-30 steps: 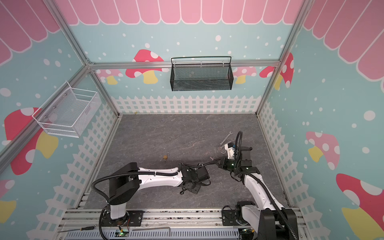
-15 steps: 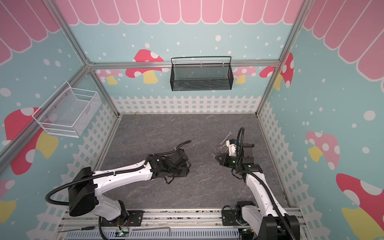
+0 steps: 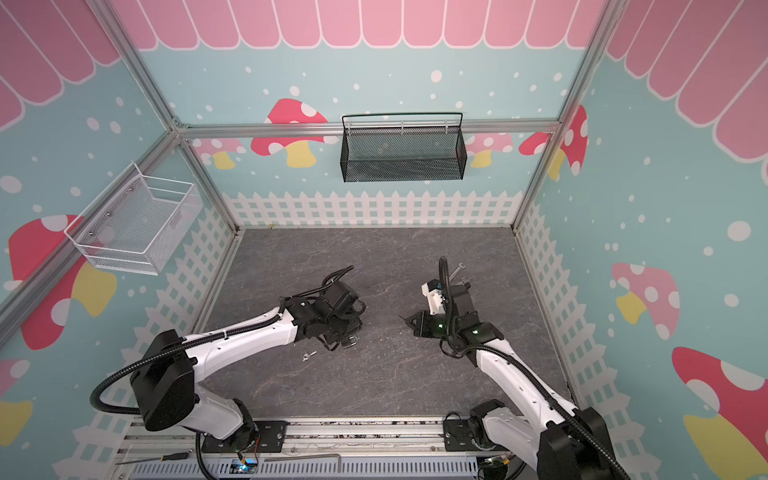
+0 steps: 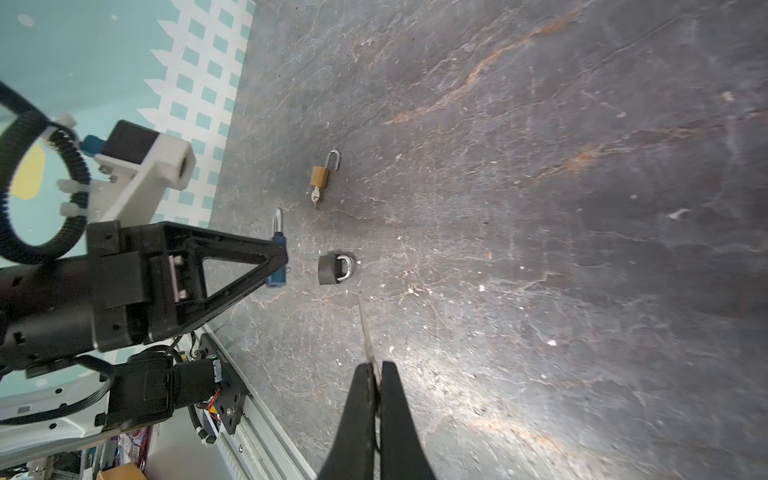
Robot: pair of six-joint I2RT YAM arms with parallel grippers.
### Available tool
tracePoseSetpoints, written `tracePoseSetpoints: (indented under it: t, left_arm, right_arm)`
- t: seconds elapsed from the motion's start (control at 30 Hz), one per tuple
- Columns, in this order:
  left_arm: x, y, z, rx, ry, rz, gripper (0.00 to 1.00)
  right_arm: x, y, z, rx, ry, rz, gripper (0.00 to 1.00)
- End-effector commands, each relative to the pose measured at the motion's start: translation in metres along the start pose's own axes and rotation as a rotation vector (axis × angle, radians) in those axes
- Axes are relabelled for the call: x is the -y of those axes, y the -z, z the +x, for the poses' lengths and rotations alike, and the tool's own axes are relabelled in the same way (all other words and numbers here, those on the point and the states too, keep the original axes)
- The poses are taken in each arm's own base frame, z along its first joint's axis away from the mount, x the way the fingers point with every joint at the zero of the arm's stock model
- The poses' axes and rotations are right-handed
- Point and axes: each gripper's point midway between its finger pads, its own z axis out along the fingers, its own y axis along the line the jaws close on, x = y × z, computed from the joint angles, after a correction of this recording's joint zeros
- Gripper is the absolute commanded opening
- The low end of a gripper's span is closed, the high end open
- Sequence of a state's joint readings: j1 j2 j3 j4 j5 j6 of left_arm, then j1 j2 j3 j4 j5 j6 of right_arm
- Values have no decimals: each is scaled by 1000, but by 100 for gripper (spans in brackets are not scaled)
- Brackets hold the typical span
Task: Unlock with the key
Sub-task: 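Lift the blue padlock with the left gripper while the right brings the key, then align the key tip with the blue padlock's keyhole using the right gripper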
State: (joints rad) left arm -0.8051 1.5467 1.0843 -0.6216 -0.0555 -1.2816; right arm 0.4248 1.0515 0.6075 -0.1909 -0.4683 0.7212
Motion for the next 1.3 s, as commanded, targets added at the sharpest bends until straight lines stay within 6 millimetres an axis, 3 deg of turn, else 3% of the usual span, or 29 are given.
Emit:
tracePoseSetpoints:
  t: [0.0, 0.2, 0.37, 0.77, 1.0, 1.27]
  left_arm:
    - [14, 11, -11, 20, 105, 19, 0]
    - [23, 13, -17, 22, 160, 19, 0]
    - [32, 12, -18, 16, 185, 29, 0]
    - [34, 19, -20, 25, 305, 72, 0]
    - [34, 25, -20, 33, 343, 90, 0]
    - [32, 27, -19, 41, 367, 105, 0]
  right_arm:
    - [-10, -13, 6, 44, -41, -16, 0]
    - [-31, -33, 28, 87, -72, -42, 0]
    - [-49, -45, 32, 148, -91, -74, 0]
    - [-70, -60, 28, 259, -201, -106, 0]
    - [-64, -59, 24, 317, -247, -76, 0]
    - [-79, -65, 22, 292, -231, -110, 0]
